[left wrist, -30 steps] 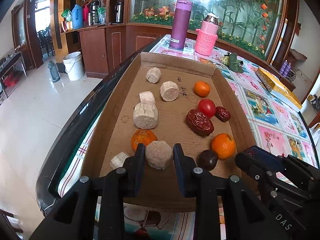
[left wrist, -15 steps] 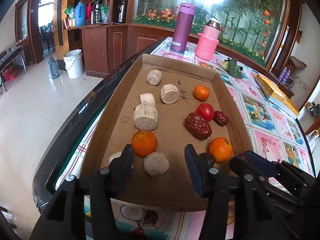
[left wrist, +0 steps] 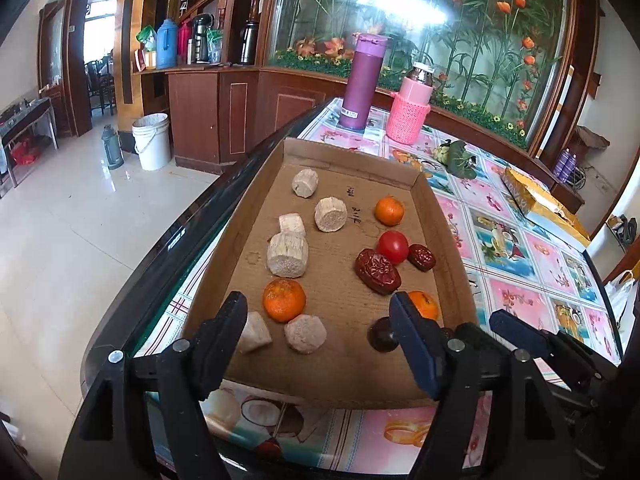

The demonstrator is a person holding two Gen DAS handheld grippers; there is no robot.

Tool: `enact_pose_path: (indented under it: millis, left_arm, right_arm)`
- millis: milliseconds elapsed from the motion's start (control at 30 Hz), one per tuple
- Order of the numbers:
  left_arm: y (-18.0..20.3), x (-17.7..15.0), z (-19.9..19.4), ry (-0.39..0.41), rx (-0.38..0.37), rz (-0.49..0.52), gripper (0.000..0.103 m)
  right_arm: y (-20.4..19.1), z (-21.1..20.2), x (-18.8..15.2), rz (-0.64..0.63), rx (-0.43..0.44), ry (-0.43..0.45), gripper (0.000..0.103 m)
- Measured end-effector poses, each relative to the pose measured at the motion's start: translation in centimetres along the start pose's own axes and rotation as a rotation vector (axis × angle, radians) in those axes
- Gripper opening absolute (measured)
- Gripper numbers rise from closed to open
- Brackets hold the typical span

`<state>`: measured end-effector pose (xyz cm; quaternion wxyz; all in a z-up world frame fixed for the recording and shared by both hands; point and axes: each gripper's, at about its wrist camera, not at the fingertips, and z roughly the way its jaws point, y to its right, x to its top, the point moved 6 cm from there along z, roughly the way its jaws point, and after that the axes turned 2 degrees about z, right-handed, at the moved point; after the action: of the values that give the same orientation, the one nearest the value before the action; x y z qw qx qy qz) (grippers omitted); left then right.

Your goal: Organize fruits

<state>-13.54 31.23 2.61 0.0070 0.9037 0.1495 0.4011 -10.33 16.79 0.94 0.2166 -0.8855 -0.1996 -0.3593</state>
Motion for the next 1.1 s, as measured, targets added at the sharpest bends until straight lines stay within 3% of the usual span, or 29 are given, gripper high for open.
enact_pose_path:
  millis: [333,833,967,1100]
  left_arm:
    - [2.8,0.0,-2.3,0.067,0.069,0.056,0.079]
    - [7.2,-0.9,-3.4,0.092,0.085,0.127,0.083]
    - [7.6,-0.8,-4.4,0.144,0.128,0.131,0.083]
    - [7.4,-0.2,-7.3,0.28,0.253,0.123,0.103]
  right_arm:
    - [4.1,-2.7,-0.5,0.108,-0.033,0.045,0.058]
    - [7.5,-5.8,-2.3,0.136,-0.086,0.093,0.066]
    - [7.7,-6.3,-2.6,0.134,-0.099,0.1,0.066]
    - [7.2,-6.8,-2.8,0.095,-0.119,0.122,0.066]
